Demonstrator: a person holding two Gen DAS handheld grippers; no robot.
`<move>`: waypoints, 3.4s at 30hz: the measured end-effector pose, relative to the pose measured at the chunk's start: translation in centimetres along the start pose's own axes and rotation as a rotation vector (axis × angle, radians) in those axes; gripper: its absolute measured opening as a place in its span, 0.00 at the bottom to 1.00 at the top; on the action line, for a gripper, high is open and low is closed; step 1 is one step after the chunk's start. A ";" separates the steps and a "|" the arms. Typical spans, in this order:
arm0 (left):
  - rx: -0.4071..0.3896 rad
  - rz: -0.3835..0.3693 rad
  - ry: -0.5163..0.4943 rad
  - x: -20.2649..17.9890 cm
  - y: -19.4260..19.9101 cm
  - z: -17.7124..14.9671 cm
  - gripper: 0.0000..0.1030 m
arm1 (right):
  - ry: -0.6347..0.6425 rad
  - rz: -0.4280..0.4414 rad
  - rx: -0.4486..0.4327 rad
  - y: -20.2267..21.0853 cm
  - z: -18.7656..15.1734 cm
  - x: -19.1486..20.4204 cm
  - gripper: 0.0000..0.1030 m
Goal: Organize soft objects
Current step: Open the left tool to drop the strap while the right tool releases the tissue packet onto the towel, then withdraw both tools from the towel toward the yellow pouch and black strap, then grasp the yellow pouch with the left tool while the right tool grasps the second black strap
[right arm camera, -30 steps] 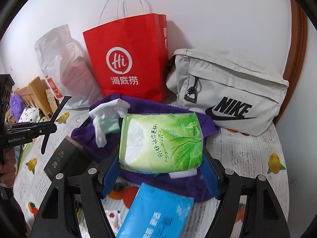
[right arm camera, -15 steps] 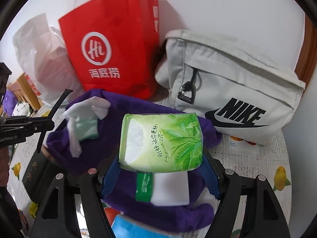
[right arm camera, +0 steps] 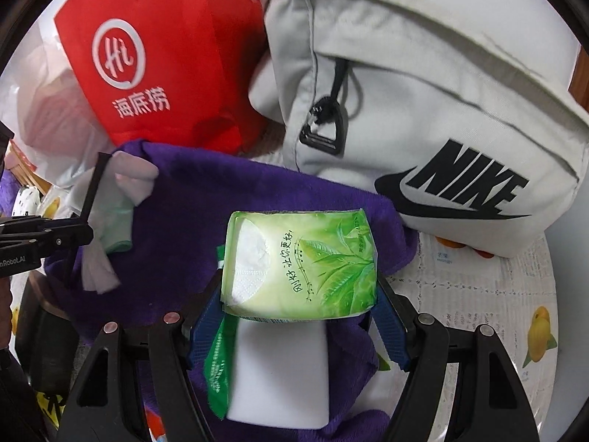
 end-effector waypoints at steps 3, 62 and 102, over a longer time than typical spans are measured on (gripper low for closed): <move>0.002 -0.005 0.003 0.0 -0.3 0.1 0.19 | -0.005 0.014 0.013 -0.6 -0.2 -0.2 0.72; -0.072 0.060 0.097 2.8 9.0 -23.9 0.44 | -0.021 0.117 -0.065 18.3 -23.3 9.3 0.77; -0.090 0.053 0.112 3.7 9.6 -26.2 0.30 | 0.238 0.131 -0.026 11.0 -25.1 17.8 0.21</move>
Point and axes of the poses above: each gripper's, at about its wrist camera, not at the fingertips, and y roughly against the way its jaws point, x to its left, z to its top, the point moved 3 cm from there along -y, roughly the way its jaws point
